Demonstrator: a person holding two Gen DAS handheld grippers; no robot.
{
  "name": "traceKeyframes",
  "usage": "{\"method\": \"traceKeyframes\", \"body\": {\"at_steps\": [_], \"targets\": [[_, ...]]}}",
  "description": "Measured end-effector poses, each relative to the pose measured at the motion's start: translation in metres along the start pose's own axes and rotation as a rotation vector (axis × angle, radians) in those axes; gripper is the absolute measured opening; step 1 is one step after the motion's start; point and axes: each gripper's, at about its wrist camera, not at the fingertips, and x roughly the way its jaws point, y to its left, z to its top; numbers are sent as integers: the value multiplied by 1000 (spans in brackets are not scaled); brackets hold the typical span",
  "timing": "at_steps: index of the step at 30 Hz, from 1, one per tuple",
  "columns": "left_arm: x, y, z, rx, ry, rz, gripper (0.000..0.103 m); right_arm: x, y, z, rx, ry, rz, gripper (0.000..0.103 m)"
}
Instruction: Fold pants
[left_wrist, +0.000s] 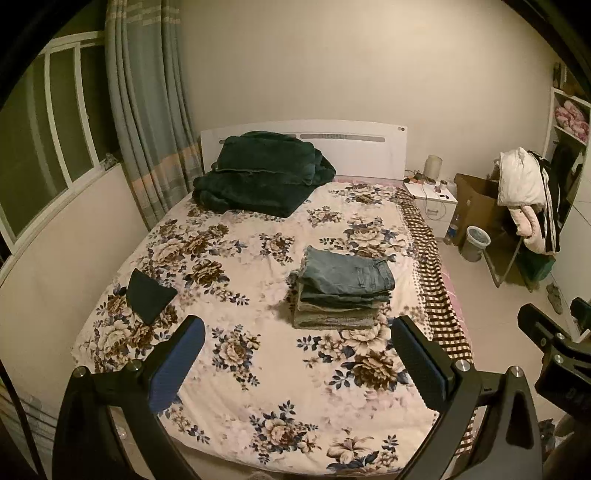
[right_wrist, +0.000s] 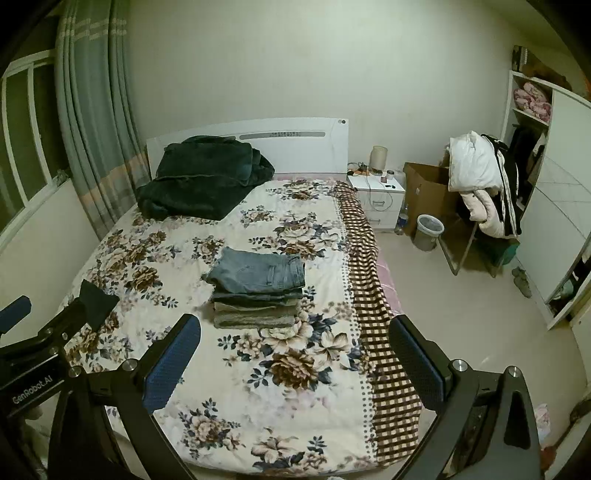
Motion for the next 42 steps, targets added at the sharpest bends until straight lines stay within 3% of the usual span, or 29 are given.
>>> {"method": "traceKeyframes", "body": {"at_steps": [42], "targets": [[9,-3,11,14,2,-12,103,8,-1,2,-5,8,10,103]]}}
